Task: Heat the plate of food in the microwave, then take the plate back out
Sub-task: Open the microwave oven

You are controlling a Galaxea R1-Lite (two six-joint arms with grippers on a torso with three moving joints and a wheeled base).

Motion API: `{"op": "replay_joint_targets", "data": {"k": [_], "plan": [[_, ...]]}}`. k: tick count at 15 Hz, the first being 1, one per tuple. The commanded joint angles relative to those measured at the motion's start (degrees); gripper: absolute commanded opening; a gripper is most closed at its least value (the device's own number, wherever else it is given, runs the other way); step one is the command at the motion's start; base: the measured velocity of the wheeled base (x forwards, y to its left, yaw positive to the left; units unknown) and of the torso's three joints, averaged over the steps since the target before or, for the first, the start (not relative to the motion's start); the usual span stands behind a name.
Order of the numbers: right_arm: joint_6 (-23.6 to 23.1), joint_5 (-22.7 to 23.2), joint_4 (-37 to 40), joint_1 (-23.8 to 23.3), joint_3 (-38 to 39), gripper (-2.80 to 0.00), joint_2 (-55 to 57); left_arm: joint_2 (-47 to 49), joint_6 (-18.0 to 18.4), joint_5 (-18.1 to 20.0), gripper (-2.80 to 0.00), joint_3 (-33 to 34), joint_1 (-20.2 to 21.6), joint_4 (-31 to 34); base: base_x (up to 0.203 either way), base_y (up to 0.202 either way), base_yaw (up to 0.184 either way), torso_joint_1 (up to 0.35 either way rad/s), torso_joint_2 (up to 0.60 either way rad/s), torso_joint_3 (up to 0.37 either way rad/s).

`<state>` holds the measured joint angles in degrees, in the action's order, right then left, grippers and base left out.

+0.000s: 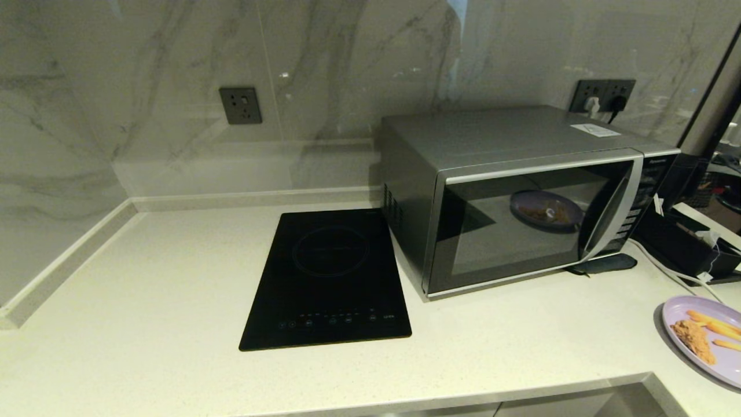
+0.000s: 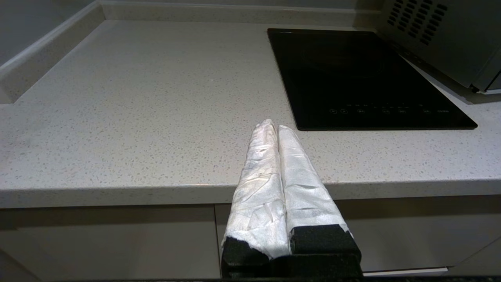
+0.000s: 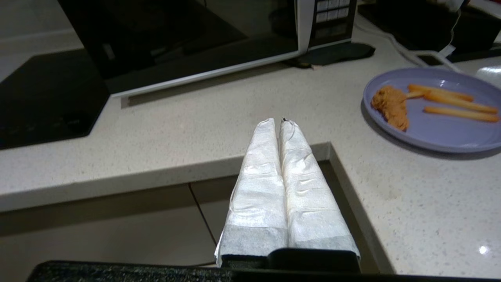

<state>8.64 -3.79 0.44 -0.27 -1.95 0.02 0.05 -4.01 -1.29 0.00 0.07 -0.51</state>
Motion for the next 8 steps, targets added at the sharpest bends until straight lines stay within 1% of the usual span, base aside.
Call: {"op": "replay_joint_targets", "data": {"k": [1, 3, 5, 7, 8], "plan": [[0.14, -0.38, 1.23, 0.0, -3.57, -2.8, 0.48, 0.04, -0.03, -0.03, -2.8, 0.0, 0.01, -0.02, 0.0, 0.0, 0.0, 0.0, 0.0, 0.0], [0.15, -0.49, 3.53, 0.0, -6.45, -2.8, 1.75, 0.04, -0.05, -0.03, -2.8, 0.0, 0.01, -0.02, 0.0, 0.0, 0.0, 0.0, 0.0, 0.0], [0.15, -0.61, 4.36, 0.0, -9.45, -2.8, 5.36, 0.04, -0.03, -0.03, -2.8, 0.0, 0.01, -0.02, 0.0, 0.0, 0.0, 0.0, 0.0, 0.0], [0.21, -0.71, 4.22, -0.11, -14.3, -2.8, 13.05, 0.04, -0.03, -0.03, -2.8, 0.0, 0.01, -0.02, 0.0, 0.0, 0.0, 0.0, 0.0, 0.0], [0.31, -0.76, 4.0, -0.18, -18.12, -2.8, 17.67, 0.04, -0.03, -0.03, -2.8, 0.0, 0.01, -0.02, 0.0, 0.0, 0.0, 0.0, 0.0, 0.0]]}}
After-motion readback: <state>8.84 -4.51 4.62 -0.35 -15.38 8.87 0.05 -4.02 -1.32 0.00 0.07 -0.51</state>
